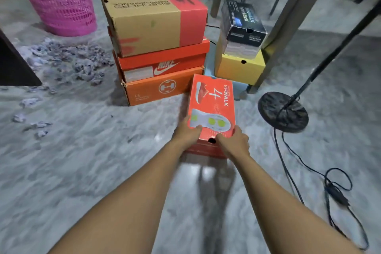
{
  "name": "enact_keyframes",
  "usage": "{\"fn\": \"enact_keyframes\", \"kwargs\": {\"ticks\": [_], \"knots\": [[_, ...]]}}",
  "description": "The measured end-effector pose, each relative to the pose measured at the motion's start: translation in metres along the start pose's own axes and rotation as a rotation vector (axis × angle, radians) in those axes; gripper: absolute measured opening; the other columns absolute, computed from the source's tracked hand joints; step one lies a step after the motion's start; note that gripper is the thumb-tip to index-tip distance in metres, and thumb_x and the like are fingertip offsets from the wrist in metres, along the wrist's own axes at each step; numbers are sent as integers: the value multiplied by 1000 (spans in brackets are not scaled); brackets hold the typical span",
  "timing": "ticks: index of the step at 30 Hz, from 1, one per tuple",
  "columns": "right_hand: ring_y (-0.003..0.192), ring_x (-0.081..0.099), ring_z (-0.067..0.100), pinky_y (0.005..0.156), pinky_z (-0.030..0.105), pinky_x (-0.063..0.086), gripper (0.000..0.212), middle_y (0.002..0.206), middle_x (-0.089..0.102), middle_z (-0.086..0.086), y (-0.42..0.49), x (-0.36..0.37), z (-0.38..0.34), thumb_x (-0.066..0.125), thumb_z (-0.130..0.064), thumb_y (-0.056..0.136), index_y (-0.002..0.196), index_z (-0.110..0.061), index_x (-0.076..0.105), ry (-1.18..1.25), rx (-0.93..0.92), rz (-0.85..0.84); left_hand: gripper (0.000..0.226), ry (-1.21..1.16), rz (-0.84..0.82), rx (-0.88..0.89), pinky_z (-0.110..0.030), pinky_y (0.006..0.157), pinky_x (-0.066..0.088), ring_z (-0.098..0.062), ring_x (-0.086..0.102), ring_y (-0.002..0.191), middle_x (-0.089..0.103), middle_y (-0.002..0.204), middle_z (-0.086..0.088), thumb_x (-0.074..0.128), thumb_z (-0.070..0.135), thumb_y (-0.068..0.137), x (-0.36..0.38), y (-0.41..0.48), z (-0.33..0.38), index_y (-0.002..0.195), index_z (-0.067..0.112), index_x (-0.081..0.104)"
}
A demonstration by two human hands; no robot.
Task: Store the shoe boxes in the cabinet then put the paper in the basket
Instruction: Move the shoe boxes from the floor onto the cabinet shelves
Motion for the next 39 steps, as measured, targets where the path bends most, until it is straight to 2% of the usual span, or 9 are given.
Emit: {"fn": "enact_keyframes", "kwargs": {"ticks": [5, 9, 14, 19, 23, 28, 32, 35, 39], "knots": [[110, 59, 29, 93, 47, 52, 94, 129, 53, 7, 2, 9, 15, 68, -54, 58, 140, -27, 31, 106, -20, -24, 49, 23, 22, 28, -41, 96, 52, -15, 65, 107, 67, 121, 11, 55, 36, 81, -1, 7, -10, 129, 39, 54], [119, 49, 34, 96, 45, 47, 94, 130, 40, 7, -9, 9, 28, 71, -53, 67, 143, -26, 24, 42, 4, 48, 71, 104, 77, -52, -35, 110, 39, -21, 47, 134, 44, 150, 4, 61, 41, 86, -17, 1, -16, 149, 22, 37], [123, 47, 23, 92, 46, 50, 97, 128, 34, -5, -45, 9, 59, 73, -67, 64, 140, -35, 23, 41, -73, 104, 76, 140, 32, -77, -33, 84, 55, -25, 66, 105, 61, 133, -5, 69, 52, 80, -26, -1, -44, 144, 19, 44], [110, 51, 10, 91, 33, 48, 97, 131, 35, -10, -53, 3, 68, 83, -57, 66, 142, -40, 24, 176, -122, 80, 84, 114, -87, -139, -34, 81, 51, -21, 57, 115, 54, 140, -2, 69, 51, 84, -18, -6, -63, 152, 34, 23], [96, 57, -9, 73, 10, 44, 64, 108, 55, -30, -52, 6, 55, 84, -37, 74, 113, -55, 37, 249, -162, -7, 81, 17, -181, -159, -37, 73, 60, -18, 68, 100, 63, 128, 1, 73, 42, 84, -9, -4, -64, 148, 46, 24], [106, 60, 4, 83, 22, 49, 79, 117, 60, -24, -56, 12, 55, 84, -44, 68, 134, -45, 40, 233, -222, -33, 88, 34, -187, -134, -39, 70, 59, -21, 71, 91, 67, 110, 6, 78, 36, 80, -16, -10, -69, 144, 54, 19], [95, 63, -7, 82, 21, 52, 72, 108, 66, -25, -58, 21, 41, 85, -35, 66, 127, -47, 47, 203, -313, -93, 92, -35, -160, -118, -30, 59, 58, -14, 68, 93, 65, 115, 7, 82, 31, 77, -36, -24, -83, 142, 41, 17], [94, 63, -8, 82, 20, 53, 72, 108, 66, -23, -59, 35, 22, 84, -36, 66, 126, -48, 46, 188, -373, -165, 122, -85, -87, -90, -38, 76, 60, -15, 65, 108, 60, 130, 6, 91, 43, 58, -61, -32, -94, 148, 39, 9], [99, 64, -1, 85, 25, 55, 77, 113, 64, -21, -65, 61, -10, 82, -40, 63, 130, -46, 44, 172, -460, -242, 127, -143, 70, -57, -48, 85, 58, -17, 63, 112, 58, 128, 10, 90, 54, 46, -99, -54, -104, 142, 49, 8]]}}
Point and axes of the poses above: each hand's wrist, its own y-axis towards the middle knuckle, its own x-axis out of the palm, z = x × y, the point moved 7 cm from there along y, towards the middle knuckle
